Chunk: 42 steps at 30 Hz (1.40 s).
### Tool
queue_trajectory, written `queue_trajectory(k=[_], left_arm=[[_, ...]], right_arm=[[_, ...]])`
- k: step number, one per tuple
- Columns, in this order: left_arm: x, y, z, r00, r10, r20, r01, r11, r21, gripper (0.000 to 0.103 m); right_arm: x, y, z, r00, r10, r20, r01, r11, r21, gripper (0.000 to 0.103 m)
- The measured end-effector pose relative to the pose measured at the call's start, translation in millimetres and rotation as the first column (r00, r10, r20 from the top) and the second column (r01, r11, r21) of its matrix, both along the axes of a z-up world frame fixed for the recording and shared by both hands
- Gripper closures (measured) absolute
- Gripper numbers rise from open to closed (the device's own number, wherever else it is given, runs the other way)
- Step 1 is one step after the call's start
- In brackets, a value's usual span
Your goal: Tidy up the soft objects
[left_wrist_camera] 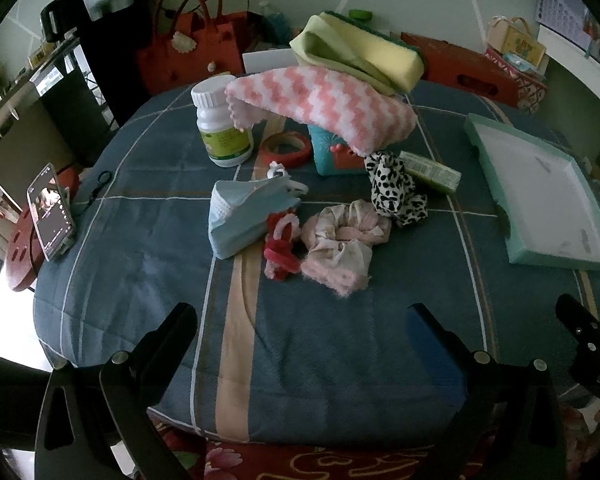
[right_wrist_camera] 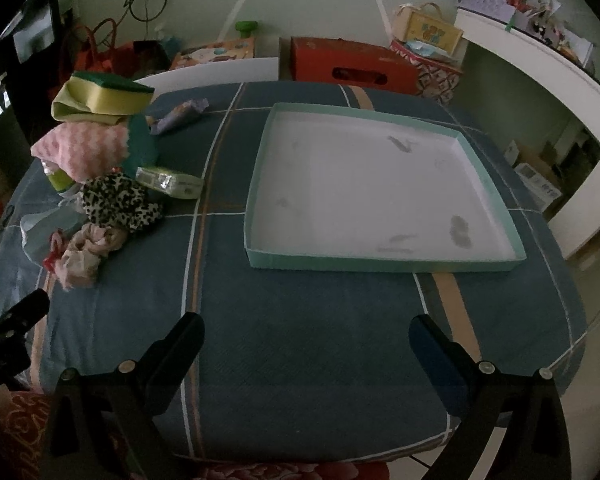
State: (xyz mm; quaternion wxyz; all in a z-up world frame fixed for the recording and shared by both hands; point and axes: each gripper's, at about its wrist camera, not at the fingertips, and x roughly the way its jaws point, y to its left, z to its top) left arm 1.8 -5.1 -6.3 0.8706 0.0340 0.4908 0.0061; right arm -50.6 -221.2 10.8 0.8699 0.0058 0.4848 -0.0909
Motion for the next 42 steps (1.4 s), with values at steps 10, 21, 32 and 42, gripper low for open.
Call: queue_trajectory(k=[10,21,32,42], left_arm=[[-0.2,1.9,-0.5,1.000,0.000,-0.002,0.000,1.000,-0.003,0.000],[-0.7,1.3,-0.9,1.000,-0.003,-0.007,0.003,1.000,0.003,0.000],[-1.2,2.0,-2.1,1.000,-0.004,-0.009,0.004,1.000,-0.002,0.000],[-1.4,2.1,-2.9,1.000,-0.002,-0.014,0.002,1.000,0.002,0.000]], right_arm=[[0.9,-1.7,-0.1,1.000,-0.014,0.000,0.014,1.000,0.005,0.000],[1.5,-1.7,-1.0,1.000,-0.014,-0.001,0.014,1.000,0.001,0.000],[0.9,-1.0,-0.8,1.000,-0.014,-0.001,0.014,1.000,-0.003,0.000],[0.9,-0.9,-0.9,1.000,-0.014,-0.002,0.014,1.000,-0.004,0.000]])
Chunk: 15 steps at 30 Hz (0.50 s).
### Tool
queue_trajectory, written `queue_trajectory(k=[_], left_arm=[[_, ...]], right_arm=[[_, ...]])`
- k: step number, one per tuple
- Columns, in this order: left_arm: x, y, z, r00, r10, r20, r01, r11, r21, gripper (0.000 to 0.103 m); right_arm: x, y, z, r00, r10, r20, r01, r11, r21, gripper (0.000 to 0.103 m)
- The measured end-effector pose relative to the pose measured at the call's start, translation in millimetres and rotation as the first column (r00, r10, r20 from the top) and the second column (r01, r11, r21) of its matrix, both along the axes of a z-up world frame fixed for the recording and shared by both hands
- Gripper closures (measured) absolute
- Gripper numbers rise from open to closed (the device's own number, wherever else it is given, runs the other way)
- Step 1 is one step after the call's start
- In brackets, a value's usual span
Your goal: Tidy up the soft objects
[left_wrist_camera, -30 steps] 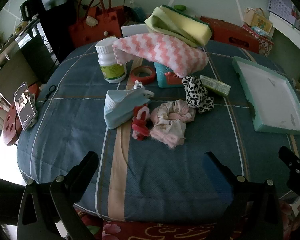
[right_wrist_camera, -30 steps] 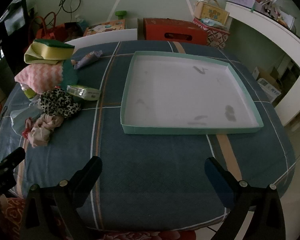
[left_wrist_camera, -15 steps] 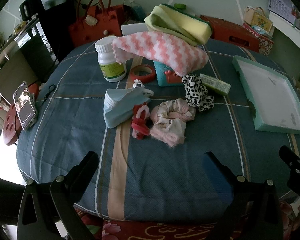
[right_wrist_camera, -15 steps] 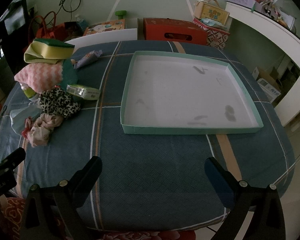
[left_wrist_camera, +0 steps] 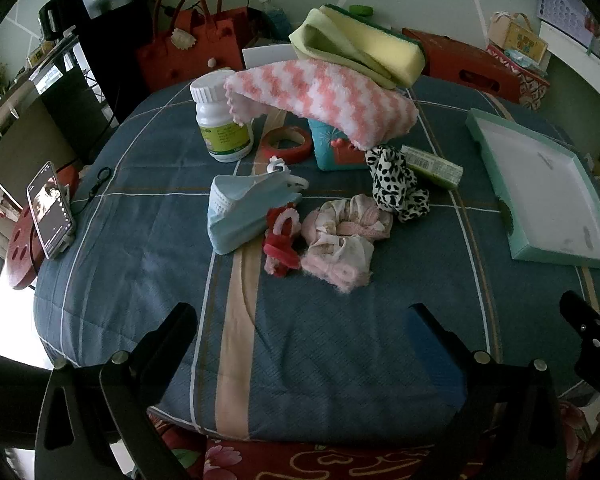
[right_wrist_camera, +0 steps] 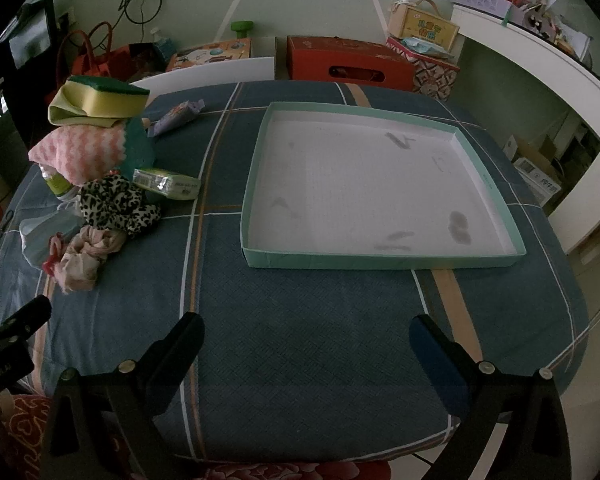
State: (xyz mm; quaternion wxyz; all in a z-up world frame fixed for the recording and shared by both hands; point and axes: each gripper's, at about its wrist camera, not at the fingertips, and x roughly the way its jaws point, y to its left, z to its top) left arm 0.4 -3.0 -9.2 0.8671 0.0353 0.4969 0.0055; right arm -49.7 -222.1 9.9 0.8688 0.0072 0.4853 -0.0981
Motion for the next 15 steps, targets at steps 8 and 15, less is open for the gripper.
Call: queue_trajectory(k=[8,15], left_arm=[[2.7,0.5,-2.0,1.000,-0.002,-0.024,0.002,1.000,-0.008,0.000],[14.8,8.5,0.0,0.998,-0.004,-0.067,-0.001,0.997,-0.081,0.000]], right_arm=[[0.3,1.1,-0.3,1.000,-0.001,-0.012,0.000,1.000,-0.010,0.000],[6.5,-1.0,3.6,0.999,0.039,-0.029,-0.036,0.996,0.080,0.000]])
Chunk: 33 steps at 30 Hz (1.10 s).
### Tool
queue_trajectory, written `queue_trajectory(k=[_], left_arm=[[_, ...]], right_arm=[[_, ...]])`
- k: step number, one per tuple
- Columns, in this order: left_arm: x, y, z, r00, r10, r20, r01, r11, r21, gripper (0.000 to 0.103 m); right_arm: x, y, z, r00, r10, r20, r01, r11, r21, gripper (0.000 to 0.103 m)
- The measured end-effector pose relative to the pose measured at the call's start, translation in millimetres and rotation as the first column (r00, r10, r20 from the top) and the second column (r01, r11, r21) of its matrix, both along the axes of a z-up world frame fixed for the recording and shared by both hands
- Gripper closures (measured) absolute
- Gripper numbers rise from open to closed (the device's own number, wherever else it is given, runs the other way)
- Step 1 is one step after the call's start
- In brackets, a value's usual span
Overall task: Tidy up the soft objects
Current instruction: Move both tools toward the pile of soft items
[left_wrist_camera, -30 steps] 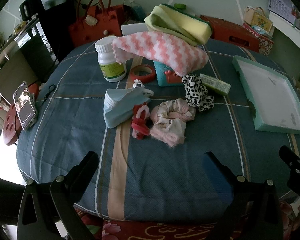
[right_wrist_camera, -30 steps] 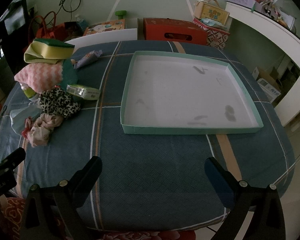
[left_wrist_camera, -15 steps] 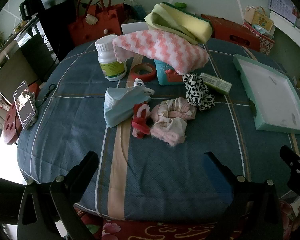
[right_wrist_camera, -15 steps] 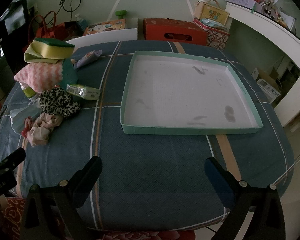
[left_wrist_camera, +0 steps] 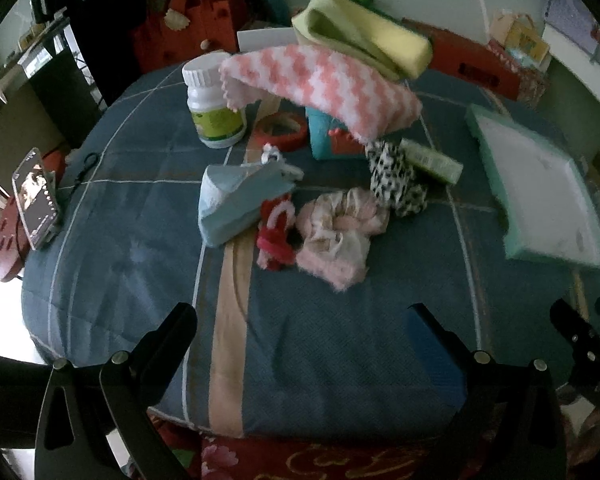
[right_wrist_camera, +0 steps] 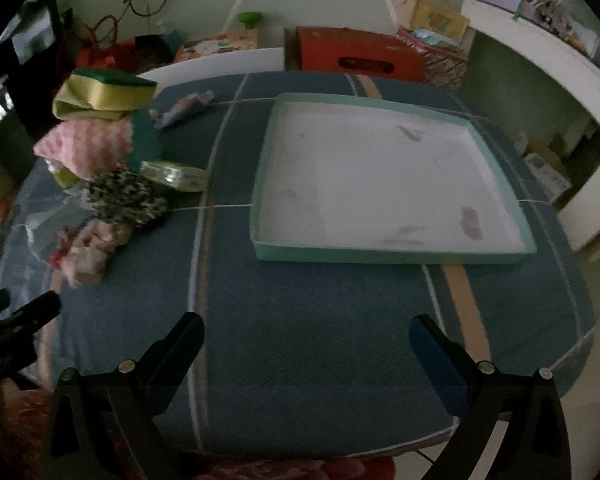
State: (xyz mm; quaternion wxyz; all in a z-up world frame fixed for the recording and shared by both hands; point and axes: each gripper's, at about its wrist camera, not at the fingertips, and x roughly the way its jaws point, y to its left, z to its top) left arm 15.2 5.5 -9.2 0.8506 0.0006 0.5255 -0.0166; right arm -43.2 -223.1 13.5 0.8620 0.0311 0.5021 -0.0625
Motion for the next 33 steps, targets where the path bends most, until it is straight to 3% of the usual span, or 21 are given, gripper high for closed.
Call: queue_trajectory(k=[9,12,18,24,26,33], left_arm=[[32.6,15.6,27.6,0.998,-0.026,0.053,0.034,0.987,-0.159,0.000],[46.7,26.5,32.4,0.999,0.000,0.044,0.008,0.981,-0.195,0.000],[70.6,41.4,40.6,0.997,0.061,0.055,-0.051,0.982,-0.183,0.000],[81.9,52.9,66.6,0.981,0.099,0.169,-0.065,0.978,-0.198,0.000],[87.5,52.0,72.3,0.981,0.086,0.171,-0.051,0.979,-0.199,0.000],[106.5,46.5,96.0,0.980,0.099,0.170,-0.082,0.991,-0.101,0.000]], right_arm=[[28.7,5.1,38.7,0.993,0.023,0.116,-0.040,0.988,0.147,0.000],[42.4,10.5,50.9,0.986,0.029,0.164,-0.057,0.984,0.169,0.000],[70.9,37.6,60.8,0.975,0.108,0.196,-0.140,0.978,0.156,0.000],[92.9,58.8,66.0,0.957,0.172,0.235,-0.209,0.968,0.142,0.000],[100.8,64.0,68.9,0.951,0.193,0.243,-0.232,0.962,0.145,0.000],[130.9,73.0,78.6,0.934,0.253,0.251,-0.302,0.937,0.177,0.000]])
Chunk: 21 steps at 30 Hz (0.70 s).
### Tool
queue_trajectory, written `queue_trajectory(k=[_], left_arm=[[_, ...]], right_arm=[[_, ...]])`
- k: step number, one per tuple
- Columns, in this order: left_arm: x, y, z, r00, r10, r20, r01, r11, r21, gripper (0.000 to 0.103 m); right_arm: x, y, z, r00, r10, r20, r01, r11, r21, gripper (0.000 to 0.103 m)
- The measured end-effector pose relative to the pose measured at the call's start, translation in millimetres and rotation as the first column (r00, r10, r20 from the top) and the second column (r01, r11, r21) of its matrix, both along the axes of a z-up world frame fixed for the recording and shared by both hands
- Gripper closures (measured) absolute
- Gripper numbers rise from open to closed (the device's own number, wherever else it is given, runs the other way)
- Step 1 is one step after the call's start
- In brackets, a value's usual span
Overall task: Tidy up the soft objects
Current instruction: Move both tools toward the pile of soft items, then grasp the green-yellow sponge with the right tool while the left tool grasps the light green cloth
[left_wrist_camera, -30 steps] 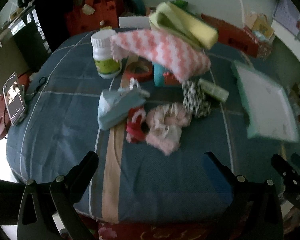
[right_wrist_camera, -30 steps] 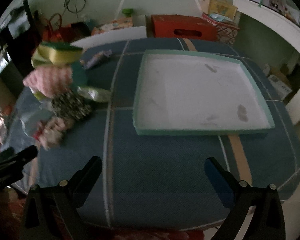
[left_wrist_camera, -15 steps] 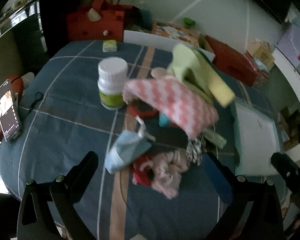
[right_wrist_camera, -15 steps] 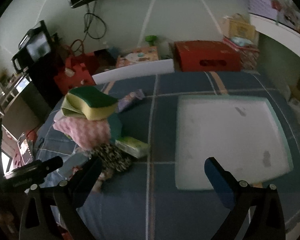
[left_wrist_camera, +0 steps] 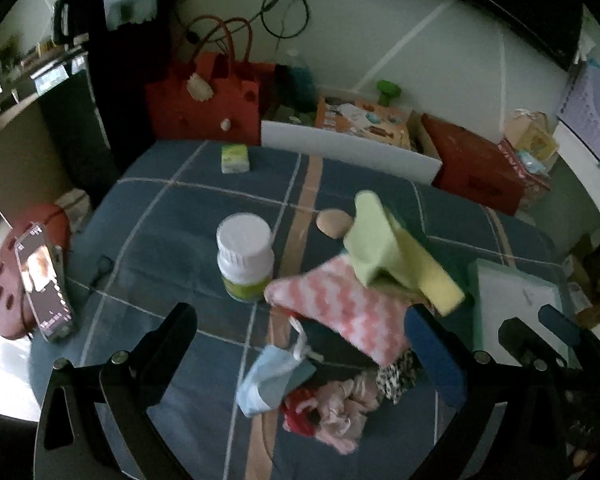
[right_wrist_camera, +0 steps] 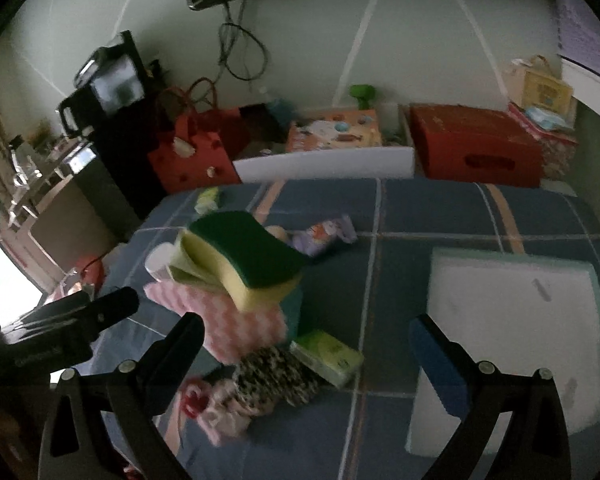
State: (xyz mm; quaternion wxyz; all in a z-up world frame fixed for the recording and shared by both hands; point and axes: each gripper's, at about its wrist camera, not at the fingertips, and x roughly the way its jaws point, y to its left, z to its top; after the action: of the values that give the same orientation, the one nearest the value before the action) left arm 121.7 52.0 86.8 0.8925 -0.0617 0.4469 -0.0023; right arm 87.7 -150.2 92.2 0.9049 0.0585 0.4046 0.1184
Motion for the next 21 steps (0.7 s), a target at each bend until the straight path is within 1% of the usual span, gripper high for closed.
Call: queue_trajectory(k=[4,8,13,16,21], left_arm=[[12.7,4.8,3.4,0.999,0.050,0.002,-0.050,0.999,0.011,0.000],[24.1,2.9,0.9,0.997,0.071,0.002,-0.071,0.997,0.022,0.000],[32.7,1.8,-5.3,0.997,0.069,0.021,-0.069,0.998,-0.005,0.000],[35.7,3.0,-10.6,0.997,0.079,0.021,-0.079,0.997,-0.012,0.000],[30.1,11.4,-20.5,0.995,0.103,0.004,-0.103,0.994,-0.043,0.000]], right_arm=[[15.7,9.0,-5.9,0.999,0.036,-0.001,-0.036,0.999,0.007,0.000],[28.9,11.5,-19.3,0.999,0.030,-0.011,-0.030,0.999,0.025,0.000],[34.2,10.0,-34.3,0.999,0.046,-0.025,-0.043,0.994,0.105,0.000],[37.2,13.5,-40.8,0.998,0.060,-0.029,-0.056,0.993,0.105,0.000],[39.8,13.2,-46.8,0.998,0.046,-0.030,-0.042,0.991,0.123,0.000]])
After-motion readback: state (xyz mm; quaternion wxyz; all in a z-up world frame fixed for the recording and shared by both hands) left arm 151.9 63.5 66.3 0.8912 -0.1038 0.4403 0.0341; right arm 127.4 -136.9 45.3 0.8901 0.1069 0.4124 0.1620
